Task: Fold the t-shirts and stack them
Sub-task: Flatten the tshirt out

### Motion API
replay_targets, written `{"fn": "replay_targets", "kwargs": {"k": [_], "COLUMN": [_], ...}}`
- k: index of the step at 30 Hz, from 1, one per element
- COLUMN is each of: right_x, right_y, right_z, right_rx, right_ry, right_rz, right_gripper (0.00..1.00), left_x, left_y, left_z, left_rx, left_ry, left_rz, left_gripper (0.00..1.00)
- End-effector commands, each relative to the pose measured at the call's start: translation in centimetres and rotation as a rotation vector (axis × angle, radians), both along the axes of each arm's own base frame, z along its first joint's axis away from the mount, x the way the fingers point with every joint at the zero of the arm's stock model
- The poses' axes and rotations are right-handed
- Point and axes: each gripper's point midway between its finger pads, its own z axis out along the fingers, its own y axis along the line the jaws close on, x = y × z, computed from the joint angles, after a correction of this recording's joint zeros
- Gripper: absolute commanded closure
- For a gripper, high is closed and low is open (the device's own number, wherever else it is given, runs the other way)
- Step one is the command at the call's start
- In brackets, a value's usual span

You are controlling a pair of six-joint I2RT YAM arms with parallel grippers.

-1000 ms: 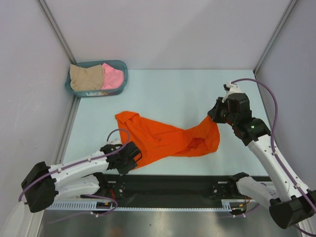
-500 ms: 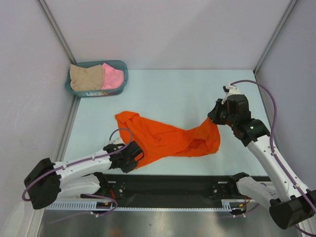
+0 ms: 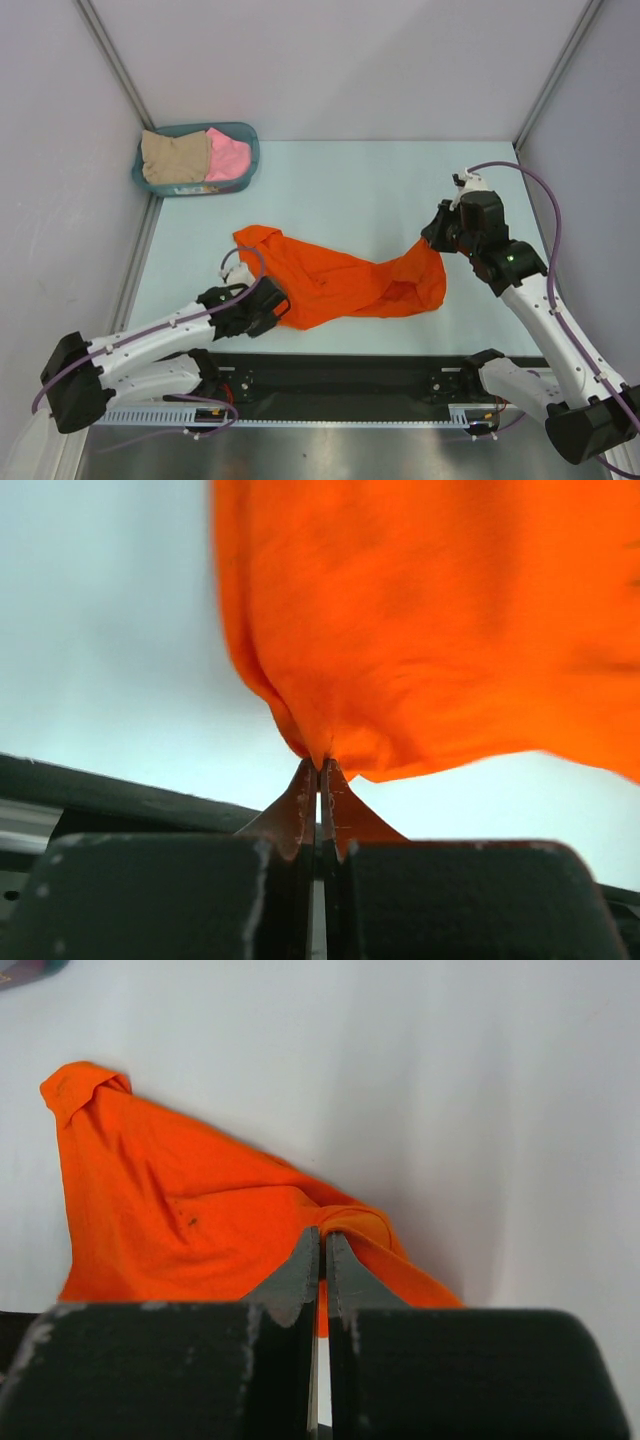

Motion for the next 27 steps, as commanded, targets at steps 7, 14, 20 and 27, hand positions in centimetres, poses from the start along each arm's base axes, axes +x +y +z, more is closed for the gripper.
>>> {"fn": "replay_targets", "kwargs": {"k": [7, 14, 20, 27], "right_x": [2.9, 0.6, -5.2, -13.5], "right_y": [-4.3, -9.8, -11.4, -11.8], "right_z": [11.4, 24.3, 32.3, 36.6], "right_rx": [0.048, 0.07, 0.097, 0.077], "right_ry": [-0.269, -0.607, -0.9, -1.145], "right_rz": [-0.195, -0.383, -0.404, -0.341], "right_gripper": [1.0, 1.0, 1.0, 1.0], "left_x": [8.8, 11.0, 8.5, 2.5], "left_y": [0.5, 1.4, 4.3, 7.0], "left_z": [19.8, 37.2, 50.1, 57.6], "left_rx": [0.13, 0.184, 0.092, -0.065], "left_ry": [-0.576, -1.004, -1.333, -1.639], "left_rz": [-0.125, -0.233, -0.221, -0.333], "left_gripper": [0.99, 1.0, 1.0, 1.0]}}
